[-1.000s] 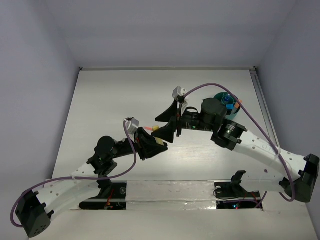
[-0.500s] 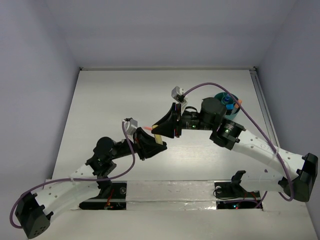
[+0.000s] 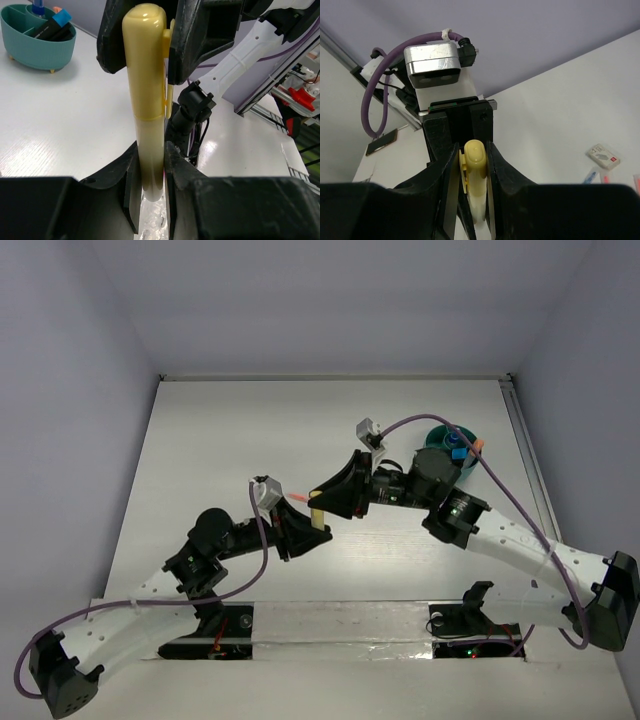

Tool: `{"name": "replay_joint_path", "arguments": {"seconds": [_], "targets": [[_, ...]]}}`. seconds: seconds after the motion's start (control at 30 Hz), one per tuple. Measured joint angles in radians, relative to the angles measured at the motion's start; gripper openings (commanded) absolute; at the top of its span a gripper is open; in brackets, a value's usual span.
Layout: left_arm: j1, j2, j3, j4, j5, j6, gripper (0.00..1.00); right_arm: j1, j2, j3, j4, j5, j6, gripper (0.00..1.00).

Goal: Sort the stationery into containers
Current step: Close the pen cap on the pen.

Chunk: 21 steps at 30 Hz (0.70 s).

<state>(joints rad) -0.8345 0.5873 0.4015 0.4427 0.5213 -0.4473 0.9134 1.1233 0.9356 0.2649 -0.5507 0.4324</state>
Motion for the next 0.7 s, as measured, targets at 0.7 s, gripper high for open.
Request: {"name": "replay_joint_path", "arguments": {"seconds": [0.7], "targets": [[0.006, 0.004, 0.042, -0.229, -0.027, 0.05, 0.0, -0.015, -0.019, -0.142, 0.083, 0.071, 0.142, 0.0]]}}
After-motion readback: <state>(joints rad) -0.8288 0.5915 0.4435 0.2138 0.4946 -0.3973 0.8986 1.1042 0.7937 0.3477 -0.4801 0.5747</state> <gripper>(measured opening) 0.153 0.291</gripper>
